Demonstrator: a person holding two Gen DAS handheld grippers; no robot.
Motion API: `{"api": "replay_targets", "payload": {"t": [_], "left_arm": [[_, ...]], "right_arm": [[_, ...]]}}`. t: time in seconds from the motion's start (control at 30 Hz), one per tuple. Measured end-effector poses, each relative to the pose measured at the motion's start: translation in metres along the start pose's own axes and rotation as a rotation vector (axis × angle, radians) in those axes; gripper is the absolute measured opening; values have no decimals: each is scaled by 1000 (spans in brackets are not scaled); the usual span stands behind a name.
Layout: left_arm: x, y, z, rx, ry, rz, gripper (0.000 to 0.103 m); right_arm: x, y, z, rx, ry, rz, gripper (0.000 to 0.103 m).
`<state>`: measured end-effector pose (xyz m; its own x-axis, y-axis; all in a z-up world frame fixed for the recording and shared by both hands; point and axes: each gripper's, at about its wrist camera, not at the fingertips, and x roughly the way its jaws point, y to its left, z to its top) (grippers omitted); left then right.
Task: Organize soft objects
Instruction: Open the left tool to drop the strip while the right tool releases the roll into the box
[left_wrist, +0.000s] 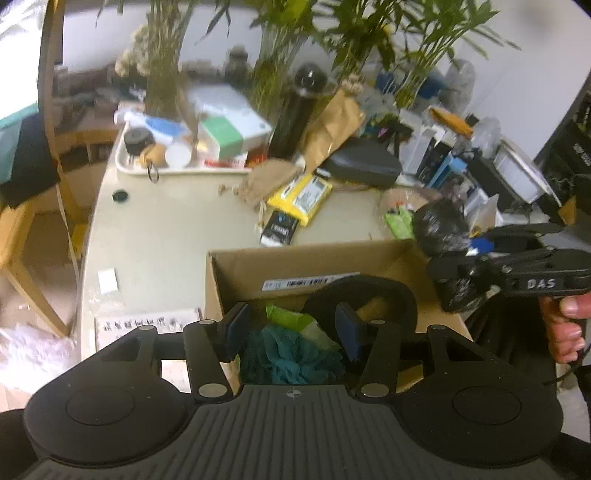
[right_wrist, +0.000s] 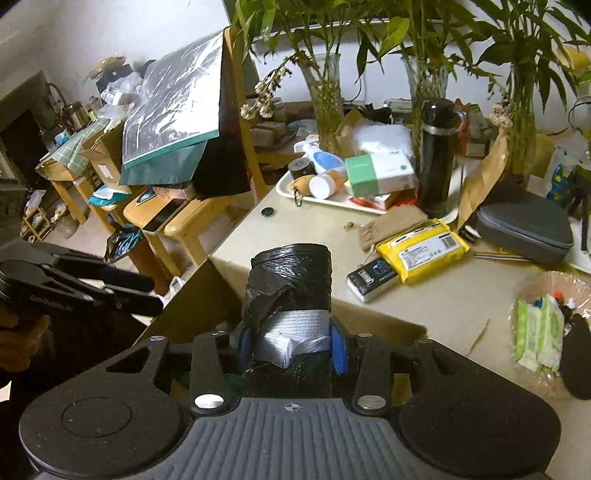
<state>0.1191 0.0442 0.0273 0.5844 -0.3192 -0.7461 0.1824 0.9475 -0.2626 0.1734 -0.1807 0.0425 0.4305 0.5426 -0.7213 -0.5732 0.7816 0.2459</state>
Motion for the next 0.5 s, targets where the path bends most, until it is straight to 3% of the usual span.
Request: {"api": "replay_targets", "payload": {"t": [0.5], "left_arm": [[-20, 2, -11, 107, -112, 154, 50]], "right_arm": [[20, 25, 1, -54, 49, 40, 44]]}}
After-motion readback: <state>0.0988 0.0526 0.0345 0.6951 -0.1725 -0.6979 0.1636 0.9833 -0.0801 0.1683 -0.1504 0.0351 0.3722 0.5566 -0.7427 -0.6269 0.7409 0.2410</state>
